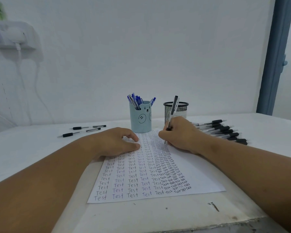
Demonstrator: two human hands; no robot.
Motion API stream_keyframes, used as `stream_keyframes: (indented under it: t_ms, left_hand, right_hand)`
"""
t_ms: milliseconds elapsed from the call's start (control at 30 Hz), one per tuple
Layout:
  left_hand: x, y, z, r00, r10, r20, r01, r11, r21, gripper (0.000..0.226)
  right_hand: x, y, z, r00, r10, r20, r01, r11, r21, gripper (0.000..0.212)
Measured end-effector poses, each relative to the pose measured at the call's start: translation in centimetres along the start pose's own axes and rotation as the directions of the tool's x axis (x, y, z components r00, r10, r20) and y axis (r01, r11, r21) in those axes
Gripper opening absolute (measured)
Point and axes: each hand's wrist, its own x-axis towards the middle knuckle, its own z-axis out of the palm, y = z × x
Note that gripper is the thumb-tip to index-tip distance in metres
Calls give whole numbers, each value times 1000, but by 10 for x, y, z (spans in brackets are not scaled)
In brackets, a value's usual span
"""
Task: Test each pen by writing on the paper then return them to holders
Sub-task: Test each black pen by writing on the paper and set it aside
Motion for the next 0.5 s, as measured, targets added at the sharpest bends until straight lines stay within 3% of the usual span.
stream_keyframes:
  t_ms: [200,500]
  left_hand:
    - [0,1,1,1000,-4,7,4,1000,-10,32]
    - [-1,2,0,1000,-3,9,3,1000,-8,33]
  right_hand:
    - [1,0,-1,1000,5,7,-5,1000,-8,42]
    - [0,-1,-1,1000,13,11,-13,1000,-8,23]
